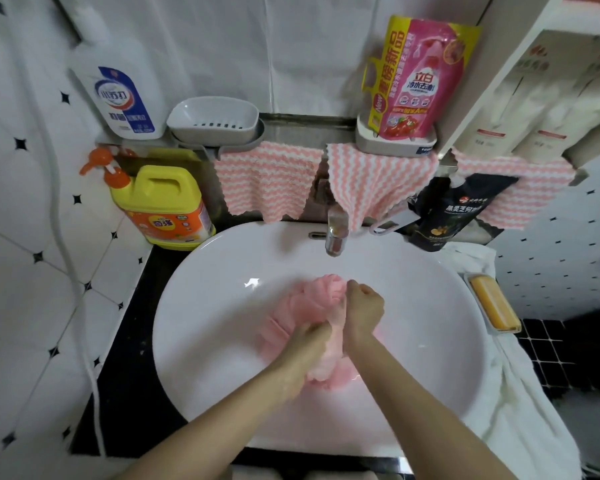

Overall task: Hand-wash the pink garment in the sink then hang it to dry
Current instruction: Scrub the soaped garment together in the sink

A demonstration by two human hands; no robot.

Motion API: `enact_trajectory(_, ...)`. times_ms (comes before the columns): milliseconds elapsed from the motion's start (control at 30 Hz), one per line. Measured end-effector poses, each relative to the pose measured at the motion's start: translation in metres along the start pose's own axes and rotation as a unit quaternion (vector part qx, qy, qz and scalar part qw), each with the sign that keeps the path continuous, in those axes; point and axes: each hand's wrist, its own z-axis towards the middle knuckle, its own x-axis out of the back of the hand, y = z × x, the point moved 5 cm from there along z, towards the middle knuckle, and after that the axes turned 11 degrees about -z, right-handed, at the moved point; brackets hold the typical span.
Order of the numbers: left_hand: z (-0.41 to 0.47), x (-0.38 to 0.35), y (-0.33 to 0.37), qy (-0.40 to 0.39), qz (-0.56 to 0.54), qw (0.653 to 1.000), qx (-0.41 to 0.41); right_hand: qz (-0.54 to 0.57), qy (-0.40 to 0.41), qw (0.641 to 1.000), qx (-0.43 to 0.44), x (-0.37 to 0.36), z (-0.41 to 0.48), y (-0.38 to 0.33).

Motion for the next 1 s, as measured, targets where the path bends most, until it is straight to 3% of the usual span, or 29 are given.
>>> enact_trajectory(133, 0.009, 0.009, 0.017, 0.087, -0.014, 0.995, -0.045, 0.001, -0.077, 0.994, 0.076, -0.012, -0.033, 0.0)
enact_trajectory(200, -0.003, 0.003, 0.011, 0.034, -0.053, 0.998, -0.007, -0.016, -0.056, 0.995, 0.081, -0.012, -0.026, 0.002)
enact_trajectory(267, -0.012, -0.001, 0.005, 0.002, -0.004, 1.0, -0.008, -0.049, -0.026, 0.995, 0.079, -0.001, 0.006, 0.003)
enact_trajectory(367, -0.007, 0.026, 0.035, 0.037, -0.026, 0.995, -0.09, -0.005, -0.151, 0.983, 0.107, 0.016, 0.022, -0.01)
enact_trajectory(433, -0.001, 0.047, 0.057, 0.066, -0.019, 0.986, -0.153, -0.049, -0.321, 0.937, 0.127, 0.016, 0.006, -0.018)
enact_trajectory(500, 0.003, 0.057, 0.065, 0.042, 0.033, 0.979, -0.195, -0.189, -0.47, 0.852, 0.131, 0.018, -0.013, -0.016)
enact_trajectory(567, 0.001, 0.061, 0.071, 0.012, 0.058, 0.973, -0.223, -0.234, -0.546, 0.796, 0.117, 0.021, -0.021, -0.006)
enact_trajectory(600, -0.002, 0.062, 0.075, -0.006, 0.074, 0.972, -0.221, -0.218, -0.552, 0.797, 0.115, 0.024, -0.022, -0.005)
enact_trajectory(733, -0.003, 0.067, 0.075, -0.128, 0.242, 0.941, -0.2, -0.026, -0.499, 0.862, 0.08, 0.033, -0.007, -0.008)
enact_trajectory(833, 0.004, 0.073, 0.058, -0.12, 0.337, 0.908, -0.218, 0.101, -0.49, 0.865, 0.033, 0.035, -0.007, -0.011)
enact_trajectory(900, 0.006, 0.08, 0.056, -0.092, 0.28, 0.925, -0.241, 0.15, -0.473, 0.868, -0.008, 0.03, -0.005, -0.008)
enact_trajectory(1000, 0.002, 0.078, 0.05, -0.103, 0.072, 0.969, -0.214, 0.211, -0.407, 0.887, -0.058, 0.014, -0.005, 0.0)
